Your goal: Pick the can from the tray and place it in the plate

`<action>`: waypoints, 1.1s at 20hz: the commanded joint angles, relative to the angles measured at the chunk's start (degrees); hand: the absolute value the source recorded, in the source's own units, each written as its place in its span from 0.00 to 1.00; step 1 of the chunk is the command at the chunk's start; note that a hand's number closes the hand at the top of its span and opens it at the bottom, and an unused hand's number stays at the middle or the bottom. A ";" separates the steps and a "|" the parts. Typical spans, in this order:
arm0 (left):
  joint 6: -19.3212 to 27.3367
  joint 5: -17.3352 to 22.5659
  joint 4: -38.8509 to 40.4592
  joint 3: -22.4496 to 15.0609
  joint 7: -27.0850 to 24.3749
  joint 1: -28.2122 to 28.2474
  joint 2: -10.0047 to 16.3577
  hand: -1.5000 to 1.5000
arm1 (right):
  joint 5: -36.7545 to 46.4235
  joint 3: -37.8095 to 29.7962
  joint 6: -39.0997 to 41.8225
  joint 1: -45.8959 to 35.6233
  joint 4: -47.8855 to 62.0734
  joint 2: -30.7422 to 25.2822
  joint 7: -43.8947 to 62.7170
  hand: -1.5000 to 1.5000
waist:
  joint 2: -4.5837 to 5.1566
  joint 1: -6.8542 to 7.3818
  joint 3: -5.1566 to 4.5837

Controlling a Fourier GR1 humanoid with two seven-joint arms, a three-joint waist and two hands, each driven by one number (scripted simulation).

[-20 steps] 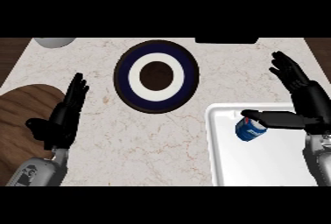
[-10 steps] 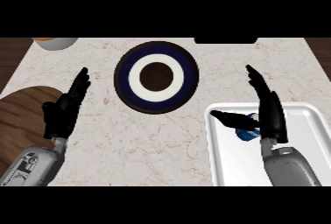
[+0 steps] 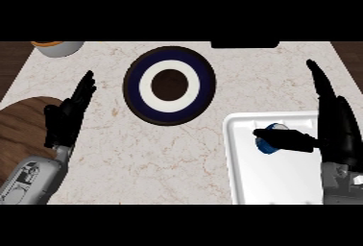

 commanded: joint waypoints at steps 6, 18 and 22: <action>1.82 -2.30 -0.99 -1.15 1.72 0.43 -1.97 0.50 | -16.20 -5.93 27.26 -5.34 -5.69 -10.45 22.15 0.00 | -0.10 0.18 0.01; -2.03 -3.02 -2.72 1.42 0.30 2.69 -0.95 0.50 | -23.73 -5.93 30.57 -5.75 -0.44 -11.28 25.38 0.00 | 0.10 0.88 0.09; -2.08 -4.31 2.26 1.28 -1.08 0.00 -4.07 0.50 | -21.30 -3.10 29.74 -7.84 6.92 -8.94 22.51 0.00 | 0.34 0.87 0.08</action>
